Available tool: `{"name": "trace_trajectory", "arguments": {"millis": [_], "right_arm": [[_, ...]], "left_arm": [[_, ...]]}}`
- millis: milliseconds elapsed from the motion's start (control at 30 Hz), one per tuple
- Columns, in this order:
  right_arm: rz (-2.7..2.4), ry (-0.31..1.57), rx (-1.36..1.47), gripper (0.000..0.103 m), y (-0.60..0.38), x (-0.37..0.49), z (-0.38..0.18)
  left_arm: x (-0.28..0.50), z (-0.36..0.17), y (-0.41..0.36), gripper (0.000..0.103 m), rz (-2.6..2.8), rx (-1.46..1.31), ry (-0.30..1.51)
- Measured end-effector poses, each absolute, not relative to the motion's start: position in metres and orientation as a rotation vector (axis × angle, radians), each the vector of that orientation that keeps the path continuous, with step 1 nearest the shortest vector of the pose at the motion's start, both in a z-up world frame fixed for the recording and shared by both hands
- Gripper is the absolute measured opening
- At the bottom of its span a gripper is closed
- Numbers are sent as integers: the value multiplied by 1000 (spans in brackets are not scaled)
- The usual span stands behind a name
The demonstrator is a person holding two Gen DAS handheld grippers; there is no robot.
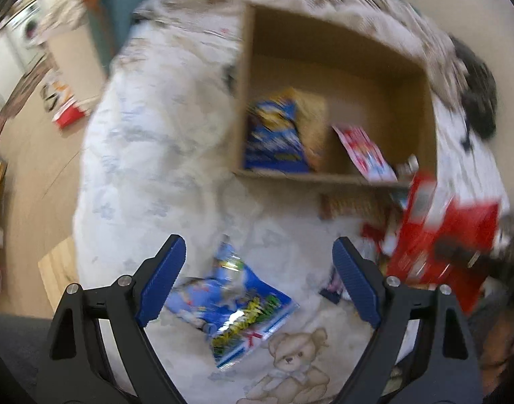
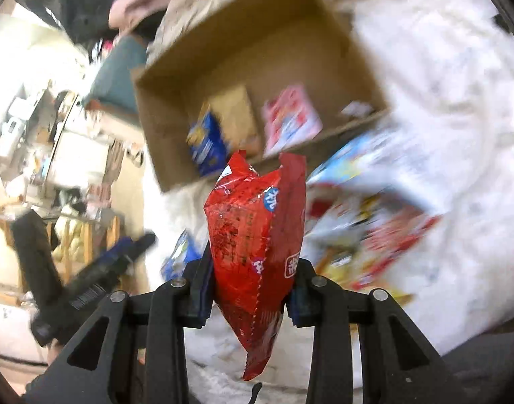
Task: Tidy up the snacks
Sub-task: 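Grasp the red chip bag with the right gripper while the left grasps a white-and-purple bar, then carry both snacks into the box and open both grippers to release them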
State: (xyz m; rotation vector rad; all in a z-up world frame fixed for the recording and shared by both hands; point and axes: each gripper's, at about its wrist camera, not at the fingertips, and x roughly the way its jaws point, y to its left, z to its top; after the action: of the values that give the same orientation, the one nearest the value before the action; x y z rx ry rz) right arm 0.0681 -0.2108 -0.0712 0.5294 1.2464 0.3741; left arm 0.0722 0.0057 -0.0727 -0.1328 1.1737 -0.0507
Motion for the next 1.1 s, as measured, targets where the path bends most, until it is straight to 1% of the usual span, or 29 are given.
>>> {"name": "trace_trajectory", "arguments": {"millis": [33,67,167,200,300,367,400,467,567,633,667,833,1000,1100], "right_arm": [[346,1221,524,35,-220,67,-67],[327,1205,531,35,-229,66,-65],[300,1179,640,35,-255,63,-70],[296,1175,673,35,-259,62,-72],[295,1175,731,35,-271,61,-75],[300,1176,738,35,-274,65,-75],[301,1175,739,35,-273,66,-76],[303,1176,746,35,-277,63,-77],[299,1180,756,35,-285,61,-77],[297,1177,759,35,-285,60,-78],[295,1176,759,35,-285,62,-78],[294,1170,770,35,-287,63,-76],[295,1155,763,35,-287,60,-72],[317,1153,800,35,-287,58,-73]], "left_arm": [[74,-79,-6,83,-81,-100,1199],[75,-84,-15,78,-107,-75,1217],[78,-100,-44,70,-181,-4,1272],[79,-105,-50,66,-192,8,1286],[85,-124,-72,61,-232,26,1342],[89,-140,-85,59,-251,50,1396],[91,-148,-90,53,-251,59,1424],[93,-163,-96,48,-251,48,1472],[95,-176,-102,46,-246,56,1489],[96,-177,-105,37,-256,61,1476],[96,-176,-107,16,-259,67,1471],[93,-162,-104,14,-244,58,1446],[87,-129,-79,14,-209,-90,1406],[79,-106,-68,14,-192,-131,1361]]}}
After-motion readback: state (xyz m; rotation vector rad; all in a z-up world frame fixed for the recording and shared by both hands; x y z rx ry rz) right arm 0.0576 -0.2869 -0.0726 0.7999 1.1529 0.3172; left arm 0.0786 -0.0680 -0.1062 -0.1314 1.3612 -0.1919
